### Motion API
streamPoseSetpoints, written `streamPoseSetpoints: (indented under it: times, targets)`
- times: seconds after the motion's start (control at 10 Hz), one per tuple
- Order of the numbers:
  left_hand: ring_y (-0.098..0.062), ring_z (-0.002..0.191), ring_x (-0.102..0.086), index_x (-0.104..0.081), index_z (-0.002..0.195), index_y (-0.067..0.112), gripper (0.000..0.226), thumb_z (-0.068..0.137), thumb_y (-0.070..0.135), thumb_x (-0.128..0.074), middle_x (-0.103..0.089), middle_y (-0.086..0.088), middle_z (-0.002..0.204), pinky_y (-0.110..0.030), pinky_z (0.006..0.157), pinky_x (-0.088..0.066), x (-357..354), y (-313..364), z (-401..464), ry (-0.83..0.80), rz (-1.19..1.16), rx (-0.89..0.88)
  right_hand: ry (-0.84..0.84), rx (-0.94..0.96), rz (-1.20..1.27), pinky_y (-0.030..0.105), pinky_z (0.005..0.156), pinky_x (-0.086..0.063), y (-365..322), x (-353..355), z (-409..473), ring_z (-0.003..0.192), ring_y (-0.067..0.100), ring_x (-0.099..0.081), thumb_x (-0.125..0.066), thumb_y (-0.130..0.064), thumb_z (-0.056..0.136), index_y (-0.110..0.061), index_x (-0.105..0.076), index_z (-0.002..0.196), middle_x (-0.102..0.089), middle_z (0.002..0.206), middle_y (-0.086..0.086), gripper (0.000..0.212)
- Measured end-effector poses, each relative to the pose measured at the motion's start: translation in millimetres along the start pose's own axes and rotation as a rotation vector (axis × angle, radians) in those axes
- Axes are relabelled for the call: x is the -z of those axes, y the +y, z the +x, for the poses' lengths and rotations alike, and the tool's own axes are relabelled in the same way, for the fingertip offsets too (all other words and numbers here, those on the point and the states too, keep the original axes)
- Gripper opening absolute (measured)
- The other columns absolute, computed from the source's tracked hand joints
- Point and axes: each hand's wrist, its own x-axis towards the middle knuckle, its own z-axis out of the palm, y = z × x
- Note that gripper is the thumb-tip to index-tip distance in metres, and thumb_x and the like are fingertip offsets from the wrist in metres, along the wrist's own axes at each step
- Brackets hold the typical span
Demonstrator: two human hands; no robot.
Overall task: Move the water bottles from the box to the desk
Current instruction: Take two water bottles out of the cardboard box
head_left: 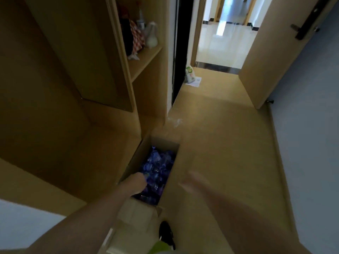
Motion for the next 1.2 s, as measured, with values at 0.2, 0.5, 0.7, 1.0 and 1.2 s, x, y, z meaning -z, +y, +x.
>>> streamPoseSetpoints:
  times: [0.2, 0.5, 0.7, 1.0, 1.2]
  targets:
    - [-0.012, 0.055, -0.024, -0.029, 0.064, 0.018, 0.039, 0.101, 0.014, -0.039, -0.028, 0.0, 0.064, -0.024, 0.056, -0.024, 44.4, 8.2, 56.4, -0.03, -0.105, 0.063, -0.094, 0.03, -0.101, 0.038, 0.089, -0.052, -33.7, 30.1, 79.7, 0.105, 0.024, -0.062, -0.048, -0.034, 0.095, -0.014, -0.056, 0.118, -0.062, 0.115, 0.009, 0.031]
    - [-0.015, 0.049, -0.028, -0.035, 0.061, 0.014, 0.03, 0.089, 0.006, -0.041, -0.036, -0.004, 0.063, -0.024, 0.048, -0.02, 68.0, 3.9, 135.5, 0.067, -0.591, 0.448, -0.278, 0.246, -0.379, 0.032, 0.055, -0.028, -91.8, 73.1, 191.4, 0.055, 0.015, -0.031, -0.046, -0.035, 0.099, -0.022, -0.033, 0.073, -0.034, 0.068, -0.001, 0.031]
    - [-0.015, 0.046, -0.035, -0.039, 0.056, 0.012, 0.038, 0.093, 0.01, -0.044, -0.039, -0.003, 0.055, -0.022, 0.043, -0.029, 44.9, 6.8, 170.7, 0.107, -0.819, 0.656, -0.392, 0.392, -0.664, 0.03, 0.052, -0.027, -109.5, 84.4, 276.0, 0.054, 0.013, -0.031, -0.046, -0.027, 0.098, -0.023, -0.029, 0.07, -0.035, 0.068, -0.002, 0.033]
    - [-0.005, 0.057, -0.031, -0.033, 0.06, 0.023, 0.04, 0.098, 0.013, -0.043, -0.033, 0.007, 0.065, -0.026, 0.074, -0.035, -19.9, 43.2, 208.7, 0.134, -0.948, 0.762, -0.584, 0.551, -1.097, 0.036, 0.07, -0.042, -89.2, 58.6, 367.0, 0.081, 0.022, -0.048, -0.05, -0.02, 0.097, -0.016, -0.04, 0.086, -0.042, 0.08, 0.001, 0.015]
    - [-0.018, 0.092, -0.046, -0.063, 0.112, 0.005, 0.027, 0.098, 0.016, -0.043, -0.057, -0.008, 0.099, -0.026, 0.078, -0.034, -68.2, 35.7, 232.2, 0.117, -1.036, 0.815, -0.547, 0.672, -1.289, 0.038, 0.084, -0.051, -66.1, 16.9, 401.2, 0.108, 0.027, -0.055, -0.05, -0.013, 0.095, -0.01, -0.049, 0.122, -0.055, 0.121, 0.01, 0.027]
